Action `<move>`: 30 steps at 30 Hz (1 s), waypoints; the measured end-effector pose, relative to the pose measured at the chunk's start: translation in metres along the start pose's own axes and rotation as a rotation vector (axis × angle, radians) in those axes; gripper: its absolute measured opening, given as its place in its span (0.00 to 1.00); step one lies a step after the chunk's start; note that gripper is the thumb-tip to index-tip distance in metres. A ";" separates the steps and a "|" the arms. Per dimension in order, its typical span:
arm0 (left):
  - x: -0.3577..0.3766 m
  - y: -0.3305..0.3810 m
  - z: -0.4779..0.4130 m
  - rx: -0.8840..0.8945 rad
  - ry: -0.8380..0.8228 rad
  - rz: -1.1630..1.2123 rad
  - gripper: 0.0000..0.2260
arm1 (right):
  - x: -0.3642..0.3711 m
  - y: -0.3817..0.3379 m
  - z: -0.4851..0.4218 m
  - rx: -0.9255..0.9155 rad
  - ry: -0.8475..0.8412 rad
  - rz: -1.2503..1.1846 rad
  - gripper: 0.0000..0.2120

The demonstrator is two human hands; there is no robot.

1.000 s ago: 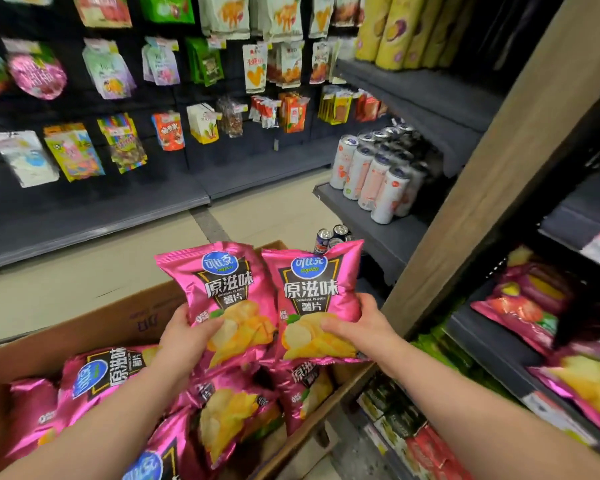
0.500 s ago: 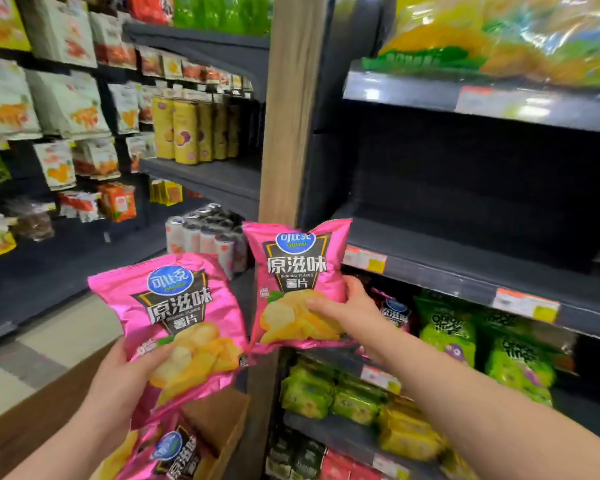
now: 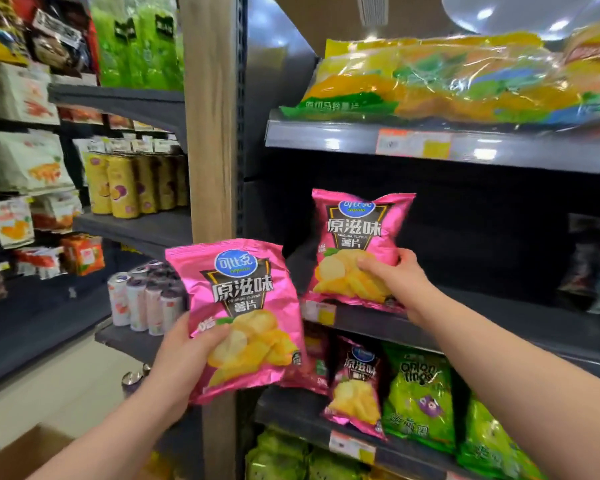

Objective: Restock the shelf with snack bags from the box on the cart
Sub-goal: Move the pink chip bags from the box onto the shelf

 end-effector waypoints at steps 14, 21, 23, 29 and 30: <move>0.095 0.026 -0.077 0.035 0.172 0.143 0.10 | 0.013 0.069 -0.158 0.081 -0.137 -0.132 0.48; 0.098 0.038 -0.094 0.021 0.147 0.151 0.11 | 0.046 0.081 -0.192 0.071 -0.162 -0.155 0.52; 0.099 0.042 -0.098 0.018 0.102 0.140 0.10 | 0.054 0.085 -0.200 0.068 -0.154 -0.165 0.46; 0.099 0.049 -0.106 0.014 -0.007 0.112 0.09 | 0.070 0.092 -0.222 0.056 -0.095 -0.171 0.44; 0.099 0.049 -0.108 0.019 -0.024 0.108 0.12 | 0.072 0.092 -0.225 0.055 -0.081 -0.173 0.44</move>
Point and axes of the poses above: each hand's wrist, its own z-axis away from the middle knuckle, its own x-axis out of the palm, y = z × x, the point moved 4 cm from there along -z, towards the middle knuckle, and after that the axes turned 12 degrees about -x, right-handed, at the moved point
